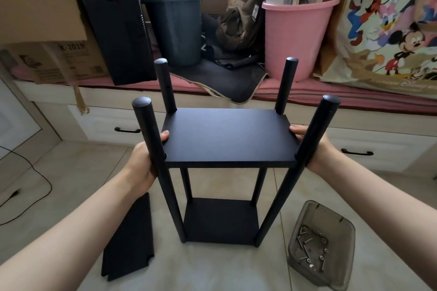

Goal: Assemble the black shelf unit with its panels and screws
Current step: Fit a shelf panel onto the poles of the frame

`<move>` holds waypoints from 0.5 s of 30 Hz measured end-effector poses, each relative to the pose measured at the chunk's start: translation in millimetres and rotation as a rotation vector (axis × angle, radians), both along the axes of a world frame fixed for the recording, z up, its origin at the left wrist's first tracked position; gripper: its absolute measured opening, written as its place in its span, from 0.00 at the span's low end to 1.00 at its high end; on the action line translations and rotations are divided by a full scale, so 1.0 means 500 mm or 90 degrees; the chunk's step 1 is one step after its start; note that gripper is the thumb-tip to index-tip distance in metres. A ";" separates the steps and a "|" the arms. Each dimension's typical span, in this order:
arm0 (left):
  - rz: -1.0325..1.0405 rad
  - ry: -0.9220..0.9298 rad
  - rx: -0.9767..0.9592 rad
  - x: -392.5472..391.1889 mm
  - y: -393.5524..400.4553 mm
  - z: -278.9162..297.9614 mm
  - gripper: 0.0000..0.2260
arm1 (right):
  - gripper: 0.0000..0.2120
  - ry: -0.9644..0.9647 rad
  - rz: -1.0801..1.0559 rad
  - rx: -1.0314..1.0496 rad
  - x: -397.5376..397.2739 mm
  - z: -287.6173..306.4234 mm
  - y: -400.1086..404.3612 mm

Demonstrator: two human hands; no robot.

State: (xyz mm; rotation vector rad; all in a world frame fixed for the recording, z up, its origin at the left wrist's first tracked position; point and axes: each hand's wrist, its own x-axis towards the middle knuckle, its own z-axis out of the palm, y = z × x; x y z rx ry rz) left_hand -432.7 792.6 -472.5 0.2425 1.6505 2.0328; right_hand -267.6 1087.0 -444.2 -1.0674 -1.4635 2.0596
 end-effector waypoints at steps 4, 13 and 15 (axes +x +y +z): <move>0.014 -0.011 -0.013 0.001 0.003 -0.012 0.14 | 0.06 -0.010 0.001 0.003 0.000 -0.017 0.000; 0.033 -0.039 -0.035 0.003 0.005 -0.046 0.16 | 0.05 -0.046 -0.007 -0.020 0.002 -0.058 0.003; 0.033 -0.041 -0.043 0.003 0.006 -0.055 0.18 | 0.06 -0.053 -0.004 -0.018 0.000 -0.065 0.003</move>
